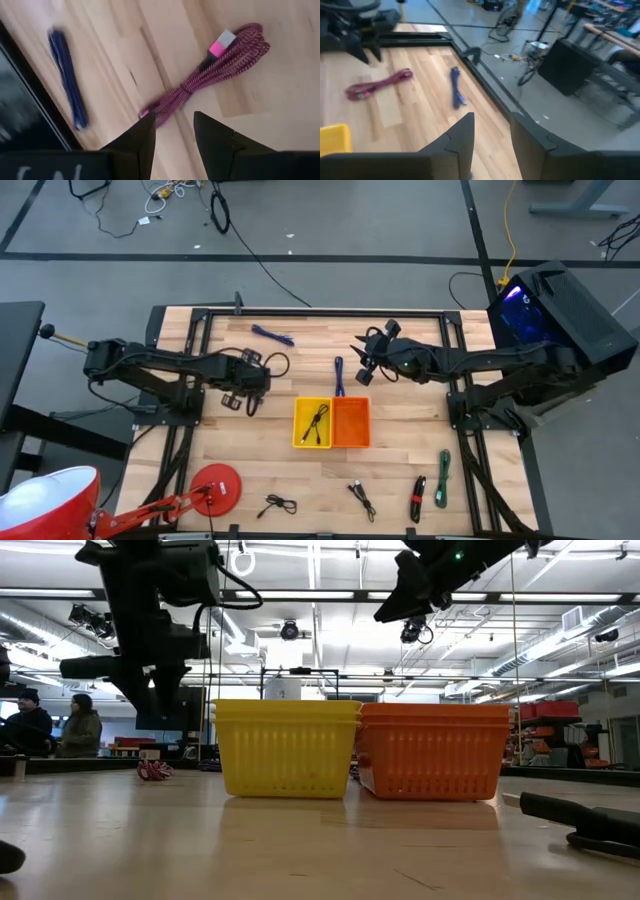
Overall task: Pick & Place USB Port
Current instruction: Put the red patterned charger cable into the orange bin
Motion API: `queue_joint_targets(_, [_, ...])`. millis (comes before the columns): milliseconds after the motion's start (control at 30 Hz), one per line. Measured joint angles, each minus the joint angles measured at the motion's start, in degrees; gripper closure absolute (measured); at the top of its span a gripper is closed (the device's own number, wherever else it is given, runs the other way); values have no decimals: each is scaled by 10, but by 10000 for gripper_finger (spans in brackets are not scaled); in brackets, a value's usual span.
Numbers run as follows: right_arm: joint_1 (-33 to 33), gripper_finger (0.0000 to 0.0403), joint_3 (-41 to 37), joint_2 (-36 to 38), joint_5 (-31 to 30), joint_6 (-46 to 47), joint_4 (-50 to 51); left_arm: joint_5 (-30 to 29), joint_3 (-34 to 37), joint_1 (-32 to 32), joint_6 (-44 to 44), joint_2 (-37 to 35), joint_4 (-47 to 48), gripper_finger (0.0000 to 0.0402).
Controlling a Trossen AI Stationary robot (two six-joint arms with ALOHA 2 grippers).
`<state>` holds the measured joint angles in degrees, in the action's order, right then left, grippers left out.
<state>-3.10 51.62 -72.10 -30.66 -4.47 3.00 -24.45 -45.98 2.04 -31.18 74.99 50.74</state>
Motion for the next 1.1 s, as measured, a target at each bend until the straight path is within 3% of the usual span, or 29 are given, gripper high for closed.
queue_joint_targets(200, [-1,276,0,-5,12,10,1,81,0,4,-129,0,4,264])
queue_joint_targets(267, [-1,276,0,-5,16,10,0,80,0,4,-156,7,-2,264])
queue_joint_targets(800, [-1,276,0,-5,33,10,4,91,15,6,-165,128,-56,264])
queue_joint_targets(1100, [-1,276,0,-5,33,10,2,91,14,7,-166,144,-105,264])
